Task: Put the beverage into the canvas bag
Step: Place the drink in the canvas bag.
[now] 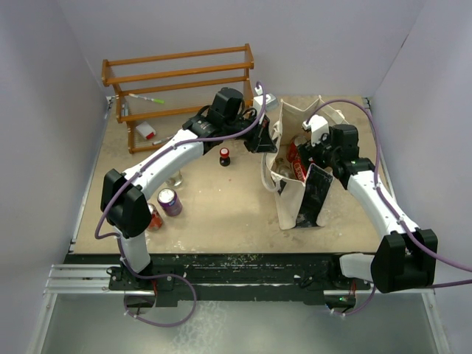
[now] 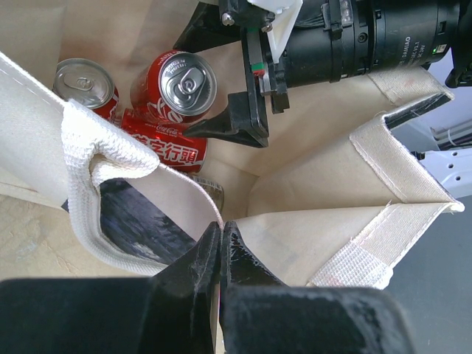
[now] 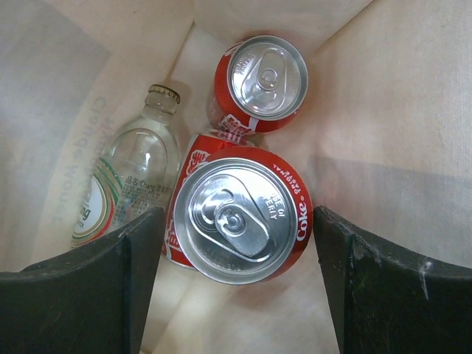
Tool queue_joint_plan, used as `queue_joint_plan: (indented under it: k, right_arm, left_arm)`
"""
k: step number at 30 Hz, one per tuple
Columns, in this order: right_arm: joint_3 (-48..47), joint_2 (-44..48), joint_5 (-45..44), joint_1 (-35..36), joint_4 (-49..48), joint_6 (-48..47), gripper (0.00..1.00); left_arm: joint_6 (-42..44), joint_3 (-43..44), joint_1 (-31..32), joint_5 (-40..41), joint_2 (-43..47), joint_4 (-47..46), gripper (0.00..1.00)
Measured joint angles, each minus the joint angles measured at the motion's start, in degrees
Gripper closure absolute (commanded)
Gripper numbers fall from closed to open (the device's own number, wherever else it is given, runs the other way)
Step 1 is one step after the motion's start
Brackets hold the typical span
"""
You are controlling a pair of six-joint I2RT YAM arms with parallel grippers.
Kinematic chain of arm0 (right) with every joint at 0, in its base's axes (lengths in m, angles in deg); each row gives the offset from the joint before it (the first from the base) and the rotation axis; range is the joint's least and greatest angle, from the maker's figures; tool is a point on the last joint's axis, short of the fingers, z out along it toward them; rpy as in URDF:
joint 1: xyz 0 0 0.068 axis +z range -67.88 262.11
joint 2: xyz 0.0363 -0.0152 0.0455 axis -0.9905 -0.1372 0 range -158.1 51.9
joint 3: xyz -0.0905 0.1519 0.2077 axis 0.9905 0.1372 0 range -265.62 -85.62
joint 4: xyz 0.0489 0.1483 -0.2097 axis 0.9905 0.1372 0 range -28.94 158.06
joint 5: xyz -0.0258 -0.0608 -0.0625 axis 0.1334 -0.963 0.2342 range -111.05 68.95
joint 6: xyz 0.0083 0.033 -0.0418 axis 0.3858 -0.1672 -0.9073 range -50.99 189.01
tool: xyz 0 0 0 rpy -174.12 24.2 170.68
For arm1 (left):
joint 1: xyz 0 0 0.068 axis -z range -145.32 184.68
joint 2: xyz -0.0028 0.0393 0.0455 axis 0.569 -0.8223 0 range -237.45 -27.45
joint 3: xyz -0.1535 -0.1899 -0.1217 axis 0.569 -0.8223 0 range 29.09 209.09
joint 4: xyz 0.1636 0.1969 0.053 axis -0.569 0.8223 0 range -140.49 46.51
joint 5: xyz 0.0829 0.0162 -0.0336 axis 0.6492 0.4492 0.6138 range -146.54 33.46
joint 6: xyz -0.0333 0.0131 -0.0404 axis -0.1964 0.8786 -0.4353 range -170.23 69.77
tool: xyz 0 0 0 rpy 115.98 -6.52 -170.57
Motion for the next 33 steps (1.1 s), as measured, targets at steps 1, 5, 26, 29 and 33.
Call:
queue_joint_plan:
  k: [1,5,26,29,33]
  right_arm:
    - [0.00,0.00,0.00,0.04,0.02,0.04,0.16]
    - [0.00,0.00,0.04,0.26,0.28,0.11,0.14]
    - [-8.33,5.38,0.31,0.35,4.20,1.25,0.15]
    - [-8.33,5.35,0.42,0.37,5.01,1.25,0.16]
    - [-8.33,5.42,2.19,0.35,5.81,1.18,0.18]
  left_arm:
    - [-0.02,0.00,0.02,0.00,0.00,0.00,1.00]
    - [0.00,0.00,0.00,0.00,0.00,0.00,1.00]
    - [-0.02,0.00,0.00,0.02,0.09,0.00,1.00]
    - [-0.02,0.00,0.00,0.02,0.09,0.00,1.00]
    - [-0.02,0.00,0.00,0.02,0.09,0.00,0.99]
